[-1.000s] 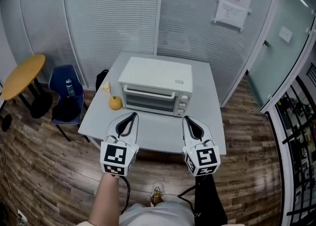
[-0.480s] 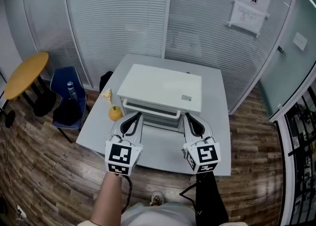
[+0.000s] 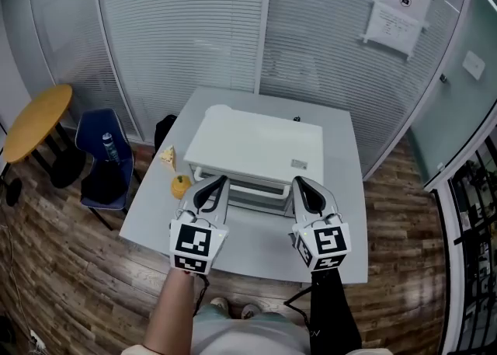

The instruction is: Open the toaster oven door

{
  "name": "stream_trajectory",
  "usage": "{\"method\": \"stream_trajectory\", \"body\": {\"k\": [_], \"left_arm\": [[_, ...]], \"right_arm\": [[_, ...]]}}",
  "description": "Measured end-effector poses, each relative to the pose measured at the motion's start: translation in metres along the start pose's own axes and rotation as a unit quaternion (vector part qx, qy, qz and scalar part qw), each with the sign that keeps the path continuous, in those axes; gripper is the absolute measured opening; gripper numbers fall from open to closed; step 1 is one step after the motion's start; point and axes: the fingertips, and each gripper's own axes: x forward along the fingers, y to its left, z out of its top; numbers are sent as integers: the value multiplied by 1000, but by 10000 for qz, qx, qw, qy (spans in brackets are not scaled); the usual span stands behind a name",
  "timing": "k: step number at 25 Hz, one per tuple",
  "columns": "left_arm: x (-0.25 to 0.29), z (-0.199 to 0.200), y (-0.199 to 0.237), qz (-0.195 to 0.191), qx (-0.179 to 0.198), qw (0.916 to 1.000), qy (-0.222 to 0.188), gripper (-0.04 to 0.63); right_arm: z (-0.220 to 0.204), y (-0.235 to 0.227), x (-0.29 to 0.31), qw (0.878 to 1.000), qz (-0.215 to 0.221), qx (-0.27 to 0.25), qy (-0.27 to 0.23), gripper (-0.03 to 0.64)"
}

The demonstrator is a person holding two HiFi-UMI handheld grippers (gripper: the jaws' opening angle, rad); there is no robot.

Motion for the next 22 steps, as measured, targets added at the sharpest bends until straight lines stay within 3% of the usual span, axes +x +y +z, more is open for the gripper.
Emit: {"method": "stream_trajectory", "body": {"k": [13,22], "left_arm": [[47,-26,14,-709,-191,9972,162,57],[61,-85,11,-878,-546,9921,706,57]], "right_arm": [[-28,-3,25,9977,-473,25,475,3],[-84,5,36,9907,-517,122,1253,3]]}}
